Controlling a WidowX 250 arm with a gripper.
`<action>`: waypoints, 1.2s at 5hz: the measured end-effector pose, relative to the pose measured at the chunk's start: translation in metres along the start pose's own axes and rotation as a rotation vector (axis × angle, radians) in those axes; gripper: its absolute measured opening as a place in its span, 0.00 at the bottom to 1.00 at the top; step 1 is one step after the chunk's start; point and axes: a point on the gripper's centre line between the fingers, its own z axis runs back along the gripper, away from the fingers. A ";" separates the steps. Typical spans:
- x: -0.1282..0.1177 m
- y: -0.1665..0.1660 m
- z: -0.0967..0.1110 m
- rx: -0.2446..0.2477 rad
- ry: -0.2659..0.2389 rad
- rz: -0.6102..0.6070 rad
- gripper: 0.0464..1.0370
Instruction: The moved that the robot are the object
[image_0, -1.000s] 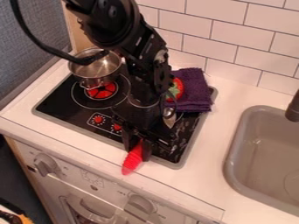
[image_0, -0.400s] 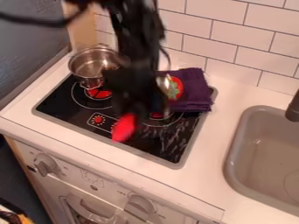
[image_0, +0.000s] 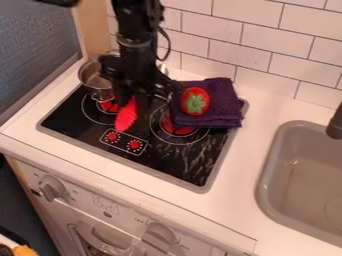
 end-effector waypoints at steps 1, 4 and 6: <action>0.015 0.004 -0.017 0.032 0.018 -0.026 0.34; 0.014 0.006 -0.031 0.062 0.057 -0.048 0.40; 0.005 0.007 -0.033 0.046 0.065 -0.071 0.96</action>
